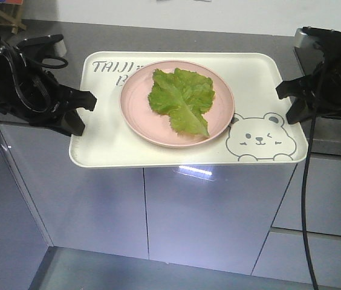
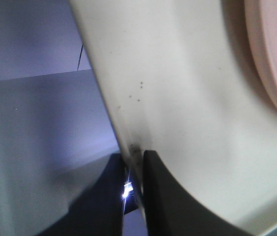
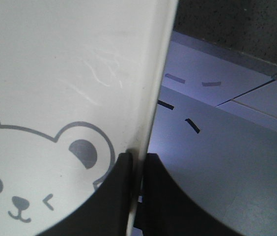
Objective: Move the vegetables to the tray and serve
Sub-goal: 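Hold the tray level with both grippers while the base drives across the kitchen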
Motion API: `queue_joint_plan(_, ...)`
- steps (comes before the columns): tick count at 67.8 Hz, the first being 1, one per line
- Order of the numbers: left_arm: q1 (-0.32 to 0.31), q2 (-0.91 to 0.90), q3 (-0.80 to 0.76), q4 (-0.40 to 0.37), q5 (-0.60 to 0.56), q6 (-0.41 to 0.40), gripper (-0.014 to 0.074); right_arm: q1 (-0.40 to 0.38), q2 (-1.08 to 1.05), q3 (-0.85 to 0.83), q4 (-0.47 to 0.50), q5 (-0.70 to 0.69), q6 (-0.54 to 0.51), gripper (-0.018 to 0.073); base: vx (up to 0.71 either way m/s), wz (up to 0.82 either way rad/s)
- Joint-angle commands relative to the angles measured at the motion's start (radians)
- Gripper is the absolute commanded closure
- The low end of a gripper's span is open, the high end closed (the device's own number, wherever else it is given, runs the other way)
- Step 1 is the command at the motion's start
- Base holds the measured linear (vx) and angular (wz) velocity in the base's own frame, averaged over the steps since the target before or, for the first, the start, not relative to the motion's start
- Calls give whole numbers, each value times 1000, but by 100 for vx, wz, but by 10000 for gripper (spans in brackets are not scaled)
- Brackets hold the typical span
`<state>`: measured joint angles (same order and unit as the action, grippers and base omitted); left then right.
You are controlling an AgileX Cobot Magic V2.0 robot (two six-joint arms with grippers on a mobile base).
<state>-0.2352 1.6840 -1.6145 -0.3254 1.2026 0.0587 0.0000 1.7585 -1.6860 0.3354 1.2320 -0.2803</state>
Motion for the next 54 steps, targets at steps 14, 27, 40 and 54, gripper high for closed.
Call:
queue_joint_plan(14, -38, -50, -38, -204, -53, 42, 602, 29, -58, -33, 200, -9, -32, 565, 11, 2)
queue_joint_plan(27, -38, -50, -38, -204, -53, 42, 602, 29, -58, -33, 200, -9, -32, 565, 10, 4)
queue_joint_plan(40, -38, -50, -38, -204, -53, 42, 602, 29, -58, -33, 200, -7, -32, 565, 10, 1)
queue_joint_plan(54, -38, -50, -38, -204, -53, 42, 602, 29, -58, -33, 200, -7, -32, 565, 10, -1)
